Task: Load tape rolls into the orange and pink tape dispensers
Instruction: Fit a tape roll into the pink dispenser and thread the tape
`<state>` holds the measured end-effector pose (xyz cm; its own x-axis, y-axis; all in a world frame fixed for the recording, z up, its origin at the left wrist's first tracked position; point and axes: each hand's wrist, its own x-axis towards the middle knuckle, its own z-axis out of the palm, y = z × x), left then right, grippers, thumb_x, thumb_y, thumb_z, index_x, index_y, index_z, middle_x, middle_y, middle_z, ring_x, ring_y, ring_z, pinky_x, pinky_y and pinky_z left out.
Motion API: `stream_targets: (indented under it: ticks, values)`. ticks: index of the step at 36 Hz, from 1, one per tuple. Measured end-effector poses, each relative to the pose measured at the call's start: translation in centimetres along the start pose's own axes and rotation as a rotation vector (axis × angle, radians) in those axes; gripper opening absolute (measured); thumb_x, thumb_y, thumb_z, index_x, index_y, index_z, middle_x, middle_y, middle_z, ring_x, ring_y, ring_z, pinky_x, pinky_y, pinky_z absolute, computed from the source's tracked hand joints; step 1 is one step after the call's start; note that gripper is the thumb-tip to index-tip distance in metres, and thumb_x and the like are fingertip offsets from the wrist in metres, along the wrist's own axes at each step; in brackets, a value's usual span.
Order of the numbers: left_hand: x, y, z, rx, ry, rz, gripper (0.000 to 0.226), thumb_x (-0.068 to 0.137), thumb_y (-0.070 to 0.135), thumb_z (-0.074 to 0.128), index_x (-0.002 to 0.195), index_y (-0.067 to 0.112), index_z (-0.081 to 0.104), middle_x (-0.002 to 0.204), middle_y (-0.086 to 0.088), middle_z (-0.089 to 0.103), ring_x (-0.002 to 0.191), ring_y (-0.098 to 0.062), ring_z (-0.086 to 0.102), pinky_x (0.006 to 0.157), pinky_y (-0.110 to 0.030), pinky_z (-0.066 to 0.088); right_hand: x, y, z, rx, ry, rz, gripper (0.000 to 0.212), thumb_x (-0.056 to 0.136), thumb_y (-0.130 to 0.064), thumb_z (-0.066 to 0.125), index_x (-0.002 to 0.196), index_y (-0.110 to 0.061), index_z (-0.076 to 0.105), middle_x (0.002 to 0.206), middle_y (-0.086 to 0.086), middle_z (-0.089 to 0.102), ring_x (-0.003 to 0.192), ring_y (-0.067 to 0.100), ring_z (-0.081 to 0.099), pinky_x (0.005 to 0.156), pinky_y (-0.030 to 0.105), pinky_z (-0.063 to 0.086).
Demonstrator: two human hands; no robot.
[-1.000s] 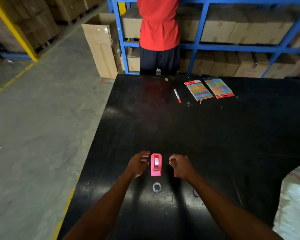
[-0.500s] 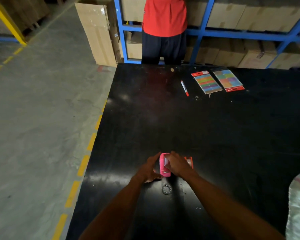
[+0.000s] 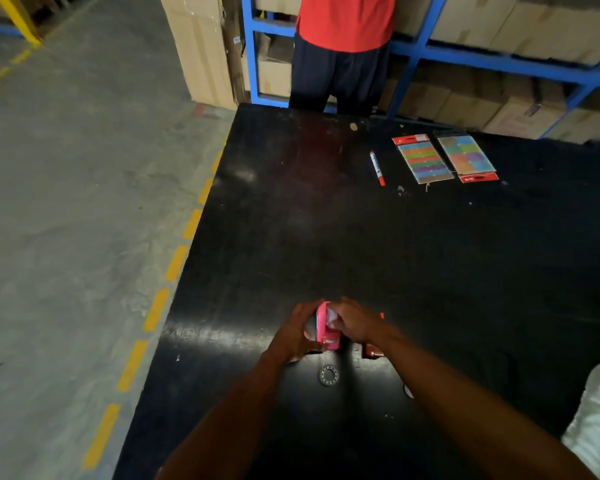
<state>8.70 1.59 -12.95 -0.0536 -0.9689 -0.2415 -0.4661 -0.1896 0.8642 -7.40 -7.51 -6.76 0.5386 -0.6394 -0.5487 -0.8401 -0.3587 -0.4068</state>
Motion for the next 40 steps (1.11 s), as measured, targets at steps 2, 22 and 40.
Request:
stream_targets:
  ticks: [2, 22, 40]
  values:
    - [0.0, -0.2, 0.2, -0.004, 0.012, -0.015, 0.102, 0.055, 0.031, 0.091, 0.143, 0.032, 0.038, 0.137, 0.003, 0.046, 0.124, -0.013, 0.049, 0.095, -0.015, 0.045, 0.0, 0.0, -0.4, -0.004, 0.01, -0.017, 0.048, 0.092, -0.02, 0.062, 0.138, -0.009, 0.051, 0.136, 0.017, 0.055, 0.126, 0.031, 0.049, 0.103, 0.031, 0.034]
    - [-2.0, 4.3, -0.2, -0.383, 0.27, -0.158, 0.012, 0.08, 0.021, 0.074, 0.092, 0.018, 0.073, 0.088, -0.009, 0.076, 0.08, -0.016, 0.069, 0.081, -0.044, 0.058, -3.6, -2.6, -0.4, 0.084, 0.238, -0.1, 0.023, 0.088, -0.016, 0.064, 0.107, -0.004, 0.068, 0.104, 0.021, 0.066, 0.102, 0.035, 0.059, 0.087, 0.034, 0.041]
    - [-4.2, 7.9, -0.5, -0.538, 0.39, -0.155, 0.01, 0.084, 0.008, 0.071, 0.092, 0.011, 0.076, 0.093, -0.016, 0.077, 0.091, -0.035, 0.073, 0.088, -0.052, 0.058, -7.3, -3.4, 0.3, 0.287, 0.571, -0.116, 0.036, 0.083, -0.023, 0.074, 0.117, -0.014, 0.066, 0.105, 0.008, 0.065, 0.094, 0.023, 0.064, 0.086, 0.039, 0.053]
